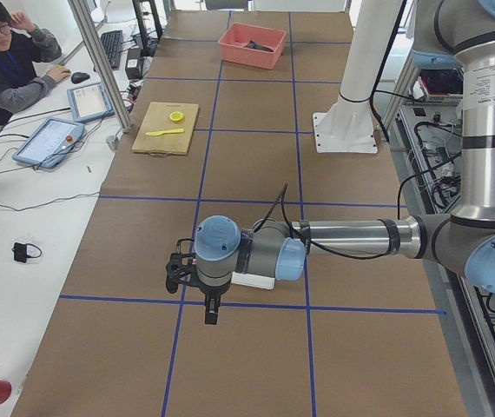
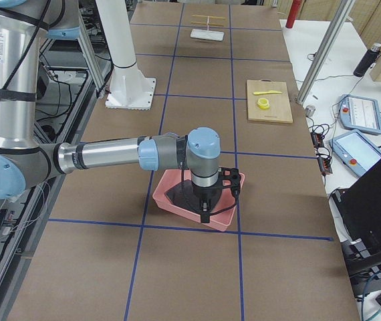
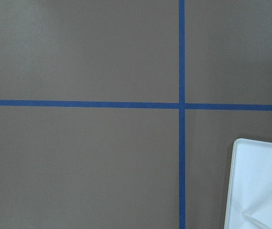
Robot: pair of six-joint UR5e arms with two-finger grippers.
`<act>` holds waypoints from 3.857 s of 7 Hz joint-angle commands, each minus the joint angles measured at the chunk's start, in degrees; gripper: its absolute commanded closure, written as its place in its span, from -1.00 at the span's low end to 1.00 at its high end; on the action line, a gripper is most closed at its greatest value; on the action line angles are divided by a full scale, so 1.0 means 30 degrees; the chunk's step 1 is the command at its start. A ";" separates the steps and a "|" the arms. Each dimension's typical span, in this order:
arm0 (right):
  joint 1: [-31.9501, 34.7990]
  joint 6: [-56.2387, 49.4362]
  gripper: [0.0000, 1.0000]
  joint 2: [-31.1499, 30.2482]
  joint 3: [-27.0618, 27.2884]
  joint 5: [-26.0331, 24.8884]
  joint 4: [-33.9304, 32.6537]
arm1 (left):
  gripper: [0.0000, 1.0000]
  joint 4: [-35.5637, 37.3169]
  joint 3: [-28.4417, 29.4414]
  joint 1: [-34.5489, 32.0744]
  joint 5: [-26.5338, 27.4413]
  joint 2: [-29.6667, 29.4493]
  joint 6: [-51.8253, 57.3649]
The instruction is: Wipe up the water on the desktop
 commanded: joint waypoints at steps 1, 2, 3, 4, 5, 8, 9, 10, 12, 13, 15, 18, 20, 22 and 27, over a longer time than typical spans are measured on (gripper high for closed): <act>0.0153 -0.0106 -1.00 -0.0350 -0.0117 0.0201 0.0012 | -0.97 0.0326 -0.0150 -0.0005 -0.0573 0.0381 0.0043; 0.0124 -0.0076 -1.00 -0.0350 -0.0321 0.0232 -0.0017 | -0.97 0.0764 -0.0151 -0.0063 -0.0840 0.0411 0.0101; 0.0124 -0.0075 -1.00 -0.0350 -0.0787 0.0319 0.0012 | -0.97 0.0594 -0.0180 -0.0064 -0.0755 0.0875 0.0131; 0.0124 -0.0133 -1.00 -0.0263 -0.0647 0.0262 0.0070 | -0.97 0.0593 -0.0151 -0.0006 -0.0755 0.0880 0.0131; 0.0124 -0.0047 -1.00 -0.0204 -0.0965 0.0319 0.0013 | -0.97 0.0593 -0.0093 0.0024 -0.0755 0.0880 0.0131; 0.0124 -0.0222 -1.00 -0.0174 -0.0704 0.0350 0.0071 | -0.97 0.0563 -0.0033 0.0024 -0.0725 0.0822 0.0131; 0.0124 -0.0222 -1.00 -0.0203 -0.0704 0.0378 0.0071 | -0.97 0.0563 -0.0033 -0.0005 -0.0725 0.0879 0.0131; 0.0124 -0.0193 -1.00 -0.0204 -0.0704 0.0350 0.0071 | -0.97 0.0563 -0.0033 0.0024 -0.0725 0.0880 0.0131; 0.0124 -0.0222 -1.00 -0.0350 -0.0645 0.0262 0.0100 | -0.97 0.0563 -0.0004 0.0024 -0.0725 0.0851 0.0131; 0.0153 -0.0193 -1.00 -0.0350 -0.0646 0.0290 0.0100 | -0.97 0.0563 0.0025 0.0024 -0.0725 0.0851 0.0131; 0.0124 -0.0222 -1.00 -0.0379 -0.0646 0.0261 0.0071 | -0.97 0.0563 0.0025 0.0024 -0.0725 0.0851 0.0131; 0.0153 -0.0193 -1.00 -0.0409 -0.0646 0.0320 0.0071 | -0.97 0.0563 0.0054 0.0024 -0.0725 0.0880 0.0131; 0.0124 -0.0193 -1.00 -0.0409 -0.0646 0.0349 0.0071 | -0.97 0.0563 0.0054 0.0024 -0.0725 0.0880 0.0131; 0.0124 -0.0222 -1.00 -0.0497 -0.0646 0.0349 0.0071 | -0.97 0.0505 0.0171 0.0024 -0.0725 0.0880 0.0131; 0.0124 -0.0193 -1.00 -0.0497 -0.0382 0.0349 0.0071 | -0.97 0.0505 0.0289 0.0024 -0.0725 0.0880 0.0131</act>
